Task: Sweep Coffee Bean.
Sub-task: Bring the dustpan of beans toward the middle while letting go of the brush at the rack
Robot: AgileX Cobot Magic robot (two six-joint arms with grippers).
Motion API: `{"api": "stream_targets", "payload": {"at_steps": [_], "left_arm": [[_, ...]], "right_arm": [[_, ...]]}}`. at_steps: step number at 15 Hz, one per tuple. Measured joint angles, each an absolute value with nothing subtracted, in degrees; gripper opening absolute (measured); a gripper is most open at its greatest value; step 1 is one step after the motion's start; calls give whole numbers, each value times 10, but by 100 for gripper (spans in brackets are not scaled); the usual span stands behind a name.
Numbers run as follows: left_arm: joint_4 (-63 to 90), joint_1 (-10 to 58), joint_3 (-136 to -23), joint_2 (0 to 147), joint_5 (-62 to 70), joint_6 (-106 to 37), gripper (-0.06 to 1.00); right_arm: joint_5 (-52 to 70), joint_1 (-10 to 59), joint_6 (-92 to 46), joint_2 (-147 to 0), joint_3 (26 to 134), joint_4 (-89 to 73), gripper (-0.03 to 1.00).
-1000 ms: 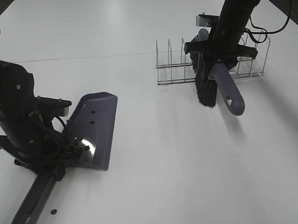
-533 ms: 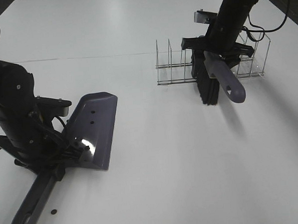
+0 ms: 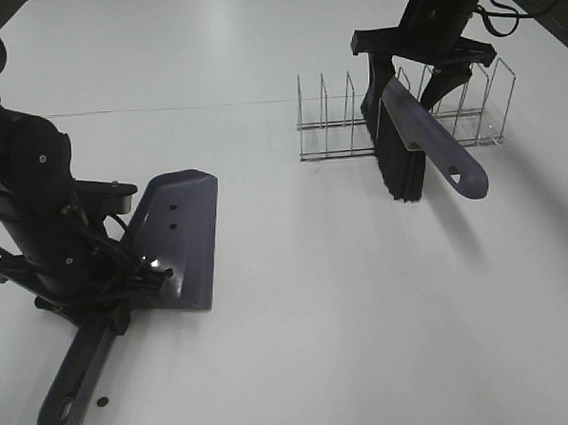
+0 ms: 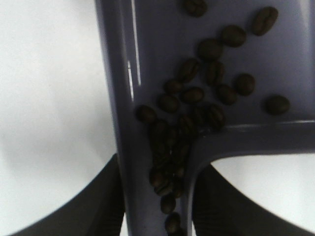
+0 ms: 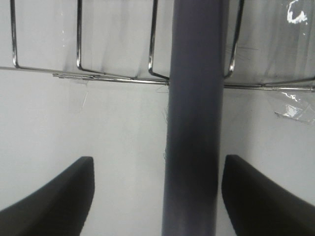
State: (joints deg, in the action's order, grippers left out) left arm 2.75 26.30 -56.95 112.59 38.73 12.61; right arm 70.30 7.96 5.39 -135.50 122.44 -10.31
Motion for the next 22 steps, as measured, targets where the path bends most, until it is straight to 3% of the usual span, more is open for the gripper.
{"api": "stream_targets", "payload": {"at_steps": [8, 18, 21, 22], "left_arm": [[30, 192, -664, 1140, 463, 114, 35], [61, 189, -690, 1191, 445, 88, 35], [60, 189, -690, 1191, 456, 84, 61], [57, 189, -690, 1188, 465, 78, 64]], "right_arm": [[703, 80, 41, -1319, 1224, -103, 63], [702, 80, 41, -1312, 1224, -103, 63], [701, 80, 40, -1290, 1224, -101, 63], [701, 80, 40, -1281, 1224, -101, 63]]}}
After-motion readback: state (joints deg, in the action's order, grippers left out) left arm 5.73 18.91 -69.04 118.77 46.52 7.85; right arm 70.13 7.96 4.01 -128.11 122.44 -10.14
